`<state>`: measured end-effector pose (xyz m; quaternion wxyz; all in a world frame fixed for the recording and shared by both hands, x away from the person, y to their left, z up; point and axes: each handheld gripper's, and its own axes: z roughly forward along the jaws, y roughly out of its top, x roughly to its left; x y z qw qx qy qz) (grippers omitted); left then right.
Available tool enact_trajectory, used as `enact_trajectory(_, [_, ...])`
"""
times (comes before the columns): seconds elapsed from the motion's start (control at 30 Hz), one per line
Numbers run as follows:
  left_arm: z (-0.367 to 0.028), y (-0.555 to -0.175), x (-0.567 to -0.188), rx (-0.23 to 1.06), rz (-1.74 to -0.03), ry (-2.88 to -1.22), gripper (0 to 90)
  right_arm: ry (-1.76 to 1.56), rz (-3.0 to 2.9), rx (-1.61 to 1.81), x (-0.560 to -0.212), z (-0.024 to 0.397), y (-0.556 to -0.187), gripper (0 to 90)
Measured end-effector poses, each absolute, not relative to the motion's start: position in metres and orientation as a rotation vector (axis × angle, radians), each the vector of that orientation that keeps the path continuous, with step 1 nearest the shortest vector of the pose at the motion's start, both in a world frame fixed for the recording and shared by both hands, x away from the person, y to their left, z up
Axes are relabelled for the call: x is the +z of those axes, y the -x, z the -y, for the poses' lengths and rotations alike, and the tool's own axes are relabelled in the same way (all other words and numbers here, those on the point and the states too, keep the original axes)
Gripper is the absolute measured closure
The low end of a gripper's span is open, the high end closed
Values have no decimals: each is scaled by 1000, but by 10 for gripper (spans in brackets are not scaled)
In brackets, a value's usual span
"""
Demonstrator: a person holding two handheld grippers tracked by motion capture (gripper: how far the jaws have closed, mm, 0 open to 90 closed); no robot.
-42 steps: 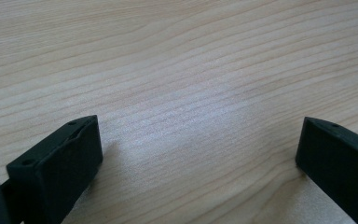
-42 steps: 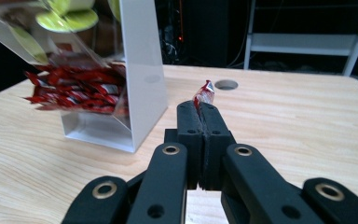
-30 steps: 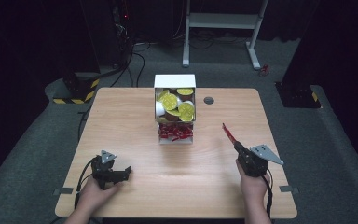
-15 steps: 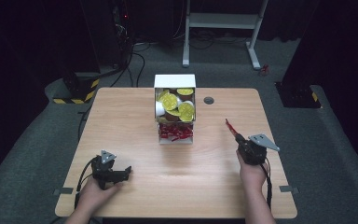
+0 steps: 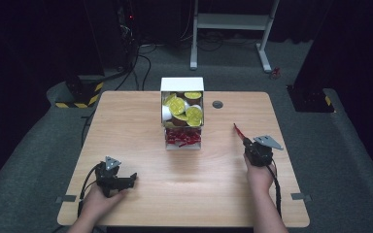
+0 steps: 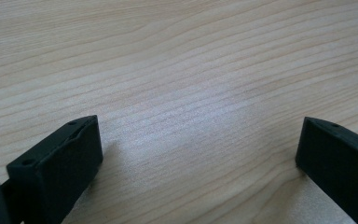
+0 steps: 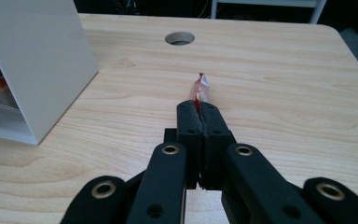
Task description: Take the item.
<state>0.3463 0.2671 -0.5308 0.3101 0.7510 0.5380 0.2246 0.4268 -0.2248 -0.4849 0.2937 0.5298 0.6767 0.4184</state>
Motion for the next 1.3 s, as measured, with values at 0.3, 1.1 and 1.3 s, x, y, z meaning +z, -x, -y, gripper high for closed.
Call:
enact_trajectory(0.3, [-267,-346,-531,593,-1421,-1984,8,-1421,-1860,1058,-495,220,-431,883])
enact_trajectory(1.1, [-267,-346,-531,593,-1421,-1983,8,-1456,-1931,1003,-518,207,-439,859])
enact_trajectory(1.3, [-267,-346,-531,593,-1421,-1983,8,-1454,-1931,1028,-516,207,-437,816])
